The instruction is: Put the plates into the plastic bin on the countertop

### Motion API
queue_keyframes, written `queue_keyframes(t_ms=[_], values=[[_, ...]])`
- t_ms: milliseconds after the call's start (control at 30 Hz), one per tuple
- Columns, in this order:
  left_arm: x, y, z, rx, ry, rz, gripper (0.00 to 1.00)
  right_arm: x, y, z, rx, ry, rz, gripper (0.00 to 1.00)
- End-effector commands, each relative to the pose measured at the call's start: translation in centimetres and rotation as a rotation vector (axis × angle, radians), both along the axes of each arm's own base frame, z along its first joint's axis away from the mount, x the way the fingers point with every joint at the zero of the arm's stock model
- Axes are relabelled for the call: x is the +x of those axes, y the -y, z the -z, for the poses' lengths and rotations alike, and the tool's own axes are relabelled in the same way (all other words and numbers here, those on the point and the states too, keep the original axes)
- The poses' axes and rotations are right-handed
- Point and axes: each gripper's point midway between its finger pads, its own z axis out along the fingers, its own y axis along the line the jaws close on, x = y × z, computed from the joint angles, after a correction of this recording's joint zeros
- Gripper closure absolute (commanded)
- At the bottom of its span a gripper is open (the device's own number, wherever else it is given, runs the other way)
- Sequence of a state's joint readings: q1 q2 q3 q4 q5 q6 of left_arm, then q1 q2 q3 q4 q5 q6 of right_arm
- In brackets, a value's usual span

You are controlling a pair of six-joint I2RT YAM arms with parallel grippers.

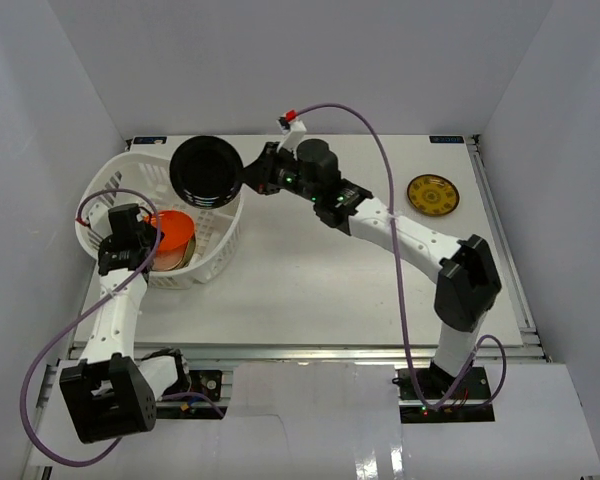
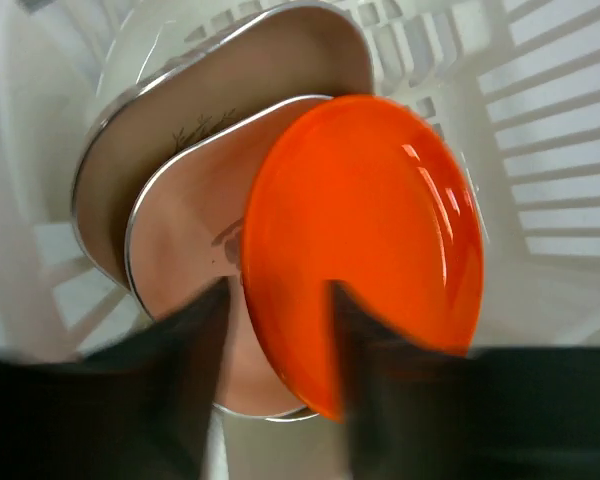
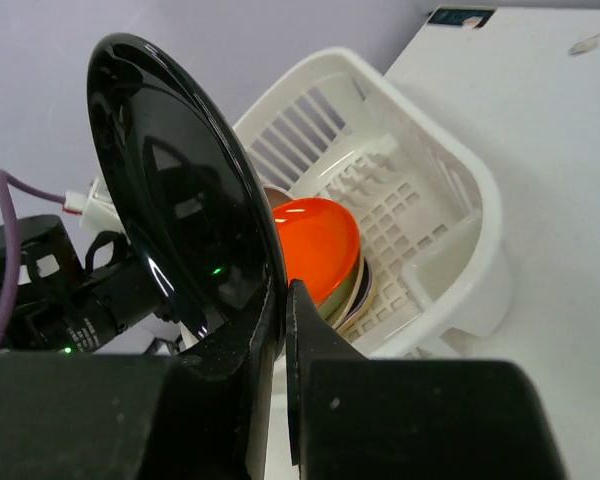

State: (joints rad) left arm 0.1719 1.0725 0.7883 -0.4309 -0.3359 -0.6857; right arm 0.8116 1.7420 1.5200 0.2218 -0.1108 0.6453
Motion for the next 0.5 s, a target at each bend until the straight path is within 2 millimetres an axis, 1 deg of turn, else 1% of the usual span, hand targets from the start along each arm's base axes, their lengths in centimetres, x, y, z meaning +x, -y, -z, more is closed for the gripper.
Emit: queue_keyframes(t_ms=[0, 33, 67, 100, 133, 200, 233, 267, 300, 333, 367, 400, 433, 467], values=[[0.3, 0.2, -4.4, 0.013, 0.147, 0.019, 0.32, 0.4, -3.6, 0.6, -0.073, 0.049, -0.023, 0.92], [0.2, 0.0, -5.6, 0.031, 0.176, 0.013, 0.16, 0.6, -4.4, -0.4, -0.059, 0.065, -0.028, 0.92], [0.0, -0.3, -6.7, 0.054, 0.202, 0.004, 0.02, 0.9, -5.6, 1.3, -0.082, 0.046, -0.035, 0.92], [-0.5, -0.4, -8.7, 0.075, 0.259, 0.002, 0.02, 1.0, -6.1, 1.7, -0.085, 0.043, -0.039, 0.92], [-0.7, -0.6, -10.7, 0.099, 0.303, -0.008, 0.02, 1.3, -7.2, 2.4, -0.086, 0.033, -0.043, 0.92], [-1.5, -0.8, -13.1, 0.115, 0.355, -0.024, 0.02, 1.4, -8.3, 2.9, -0.083, 0.024, -0.056, 0.92], [-2.0, -0.9, -15.0, 0.122, 0.381, -0.037, 0.02, 1.5, -8.9, 3.6, -0.093, 0.011, -0.061, 0.92], [-2.3, -1.3, -15.9, 0.134, 0.394, -0.067, 0.02, 1.5, -10.2, 4.4, -0.103, -0.004, -0.073, 0.92], [-2.5, -1.5, -16.8, 0.137, 0.412, -0.078, 0.02, 1.6, -10.9, 4.4, -0.096, 0.002, -0.079, 0.92], [-2.8, -1.6, -17.5, 0.143, 0.426, -0.089, 0.02, 1.5, -11.6, 5.2, -0.112, -0.013, -0.087, 0.92], [-2.7, -1.5, -19.0, 0.148, 0.455, -0.085, 0.02, 1.2, -13.1, 5.8, -0.113, -0.015, -0.104, 0.92], [-2.6, -1.1, -19.7, 0.148, 0.469, -0.068, 0.02, 0.8, -13.7, 6.3, -0.119, -0.020, -0.110, 0.92], [-2.3, -0.5, -20.4, 0.148, 0.485, -0.041, 0.02, 0.2, -14.8, 8.1, -0.141, -0.038, -0.127, 0.92], [-2.1, 0.0, -21.2, 0.168, 0.496, -0.002, 0.02, 0.0, -15.3, 8.7, -0.144, -0.042, -0.135, 0.92]])
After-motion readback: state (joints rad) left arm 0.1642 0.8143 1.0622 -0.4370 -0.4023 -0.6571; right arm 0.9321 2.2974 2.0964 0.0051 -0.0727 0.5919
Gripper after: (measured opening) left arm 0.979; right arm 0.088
